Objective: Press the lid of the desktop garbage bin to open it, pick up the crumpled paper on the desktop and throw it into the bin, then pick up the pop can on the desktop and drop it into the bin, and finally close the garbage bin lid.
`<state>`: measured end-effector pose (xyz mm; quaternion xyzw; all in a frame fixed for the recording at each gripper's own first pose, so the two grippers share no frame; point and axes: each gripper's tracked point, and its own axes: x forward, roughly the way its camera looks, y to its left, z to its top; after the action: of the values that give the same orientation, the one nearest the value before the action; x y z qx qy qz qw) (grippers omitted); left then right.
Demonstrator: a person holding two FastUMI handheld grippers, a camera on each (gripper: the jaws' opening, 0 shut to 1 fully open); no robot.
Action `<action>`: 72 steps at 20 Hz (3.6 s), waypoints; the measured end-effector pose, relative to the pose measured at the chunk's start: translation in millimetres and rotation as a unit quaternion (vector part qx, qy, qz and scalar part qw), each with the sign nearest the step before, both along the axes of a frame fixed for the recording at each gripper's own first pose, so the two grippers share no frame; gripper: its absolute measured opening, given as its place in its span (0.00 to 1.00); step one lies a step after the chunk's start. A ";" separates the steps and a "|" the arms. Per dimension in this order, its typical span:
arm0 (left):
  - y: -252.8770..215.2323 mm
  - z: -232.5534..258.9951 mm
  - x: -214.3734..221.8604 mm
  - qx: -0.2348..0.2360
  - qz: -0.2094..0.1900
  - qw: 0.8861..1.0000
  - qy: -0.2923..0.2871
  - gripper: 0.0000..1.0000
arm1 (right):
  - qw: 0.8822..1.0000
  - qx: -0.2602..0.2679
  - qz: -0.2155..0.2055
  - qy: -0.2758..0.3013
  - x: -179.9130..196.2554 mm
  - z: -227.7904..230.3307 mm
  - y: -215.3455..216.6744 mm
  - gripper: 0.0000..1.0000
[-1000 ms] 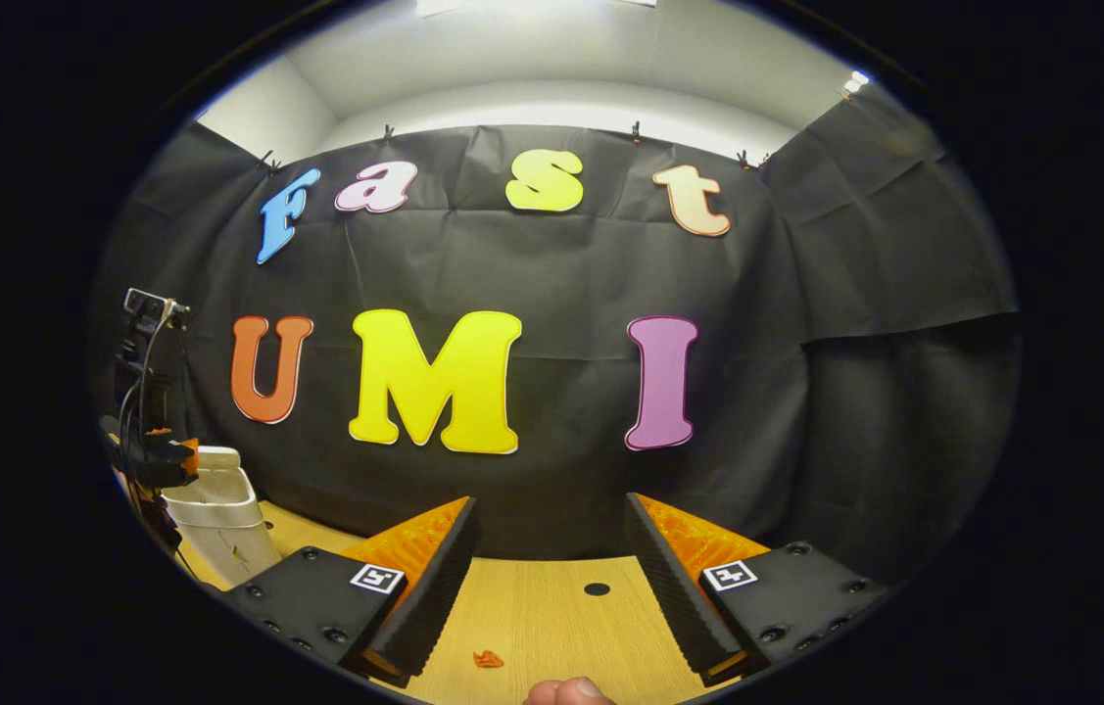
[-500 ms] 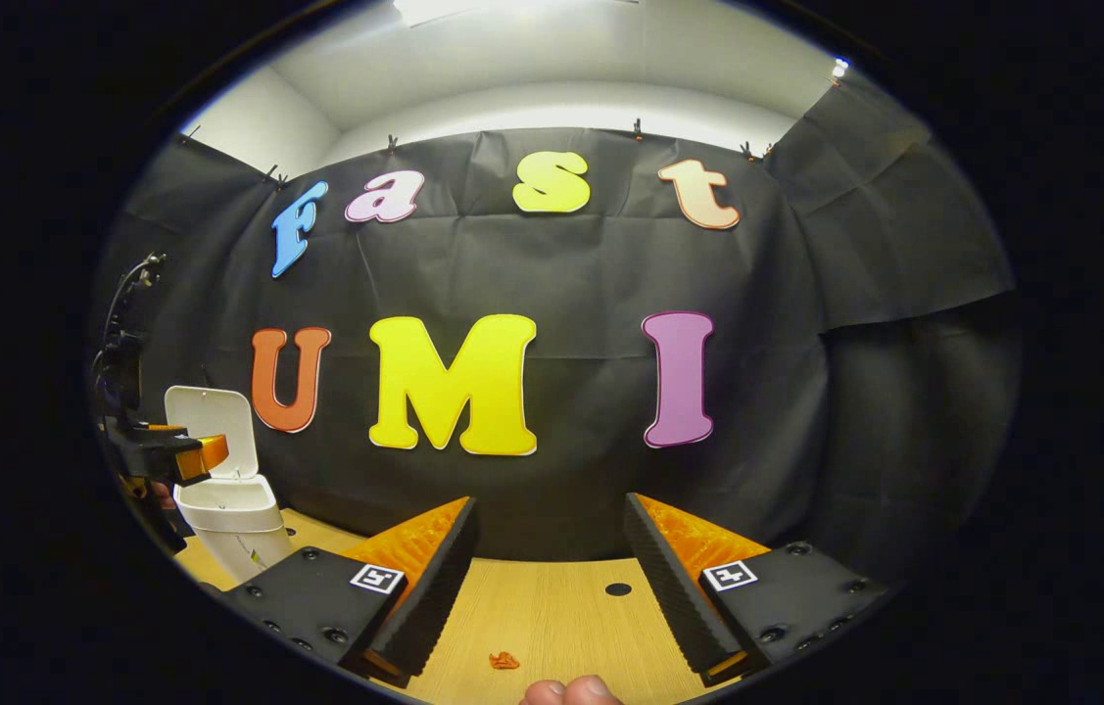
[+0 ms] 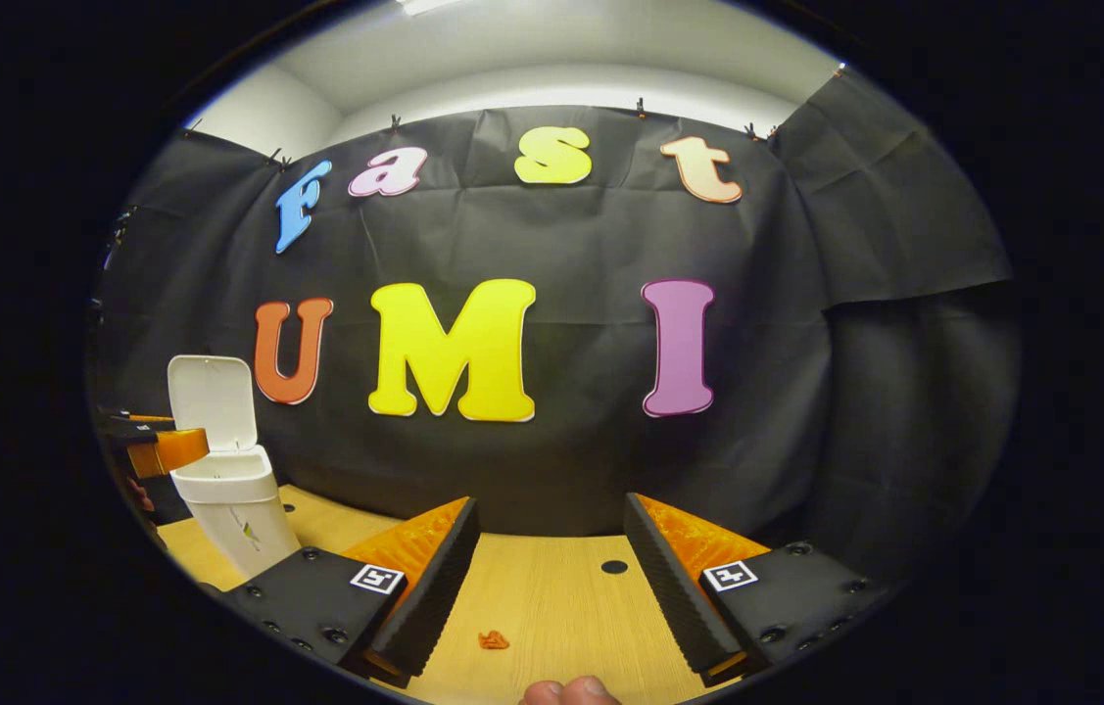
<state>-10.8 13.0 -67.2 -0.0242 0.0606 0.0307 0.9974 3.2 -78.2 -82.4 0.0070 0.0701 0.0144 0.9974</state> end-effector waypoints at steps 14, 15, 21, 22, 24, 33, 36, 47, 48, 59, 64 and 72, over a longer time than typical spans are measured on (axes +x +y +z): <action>-28.9 -67.8 -58.5 -0.019 -0.028 0.995 0.094 1.00 | 0.971 -0.013 0.093 0.218 -15.5 -185.8 28.8 0.94; -24.8 -69.4 -61.0 -0.015 -0.024 0.994 0.101 1.00 | 0.969 -0.021 0.103 0.225 -13.1 -196.6 33.7 0.95; -1.0 -70.0 -71.4 0.000 0.014 0.993 0.119 1.00 | 0.947 -0.070 0.165 0.267 18.1 -264.3 60.0 0.95; 4.1 -71.5 -75.1 0.002 0.022 0.992 0.124 1.00 | 0.944 -0.075 0.172 0.271 25.6 -275.2 64.6 0.95; 14.7 -74.3 -83.8 0.006 0.040 0.990 0.134 1.00 | 0.937 -0.079 0.186 0.284 38.6 -294.4 73.6 0.95; 68.7 -76.8 -113.1 0.014 0.145 0.978 0.150 1.00 | 0.900 -0.109 0.246 0.342 55.9 -368.0 90.2 0.91; 77.6 -81.5 -119.9 0.012 0.167 0.973 0.161 1.00 | 0.896 -0.111 0.257 0.344 57.7 -376.9 91.8 0.87; 72.7 -72.2 -128.0 0.036 0.174 0.970 0.167 1.00 | 0.898 -0.107 0.235 0.356 69.7 -384.7 85.7 0.28; 72.7 -71.3 -128.7 0.036 0.174 0.970 0.166 1.00 | 0.901 -0.101 0.225 0.357 72.0 -384.9 83.0 0.29; 64.9 -67.4 -114.7 0.029 0.135 0.980 0.144 1.00 | 0.911 0.016 0.227 0.343 38.3 -259.7 110.2 0.12; 68.5 -66.6 -101.4 0.044 0.104 0.986 0.123 1.00 | 0.930 0.038 0.244 0.272 36.6 -163.5 140.6 0.12; 88.0 -79.7 -105.0 0.016 0.081 0.990 0.115 1.00 | 0.947 0.042 0.256 0.191 68.2 -61.6 199.8 0.12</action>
<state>-115.8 101.0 -146.9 -0.0097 0.1719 0.1151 0.9783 71.4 121.6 -144.0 0.0331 0.2576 0.2706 0.9270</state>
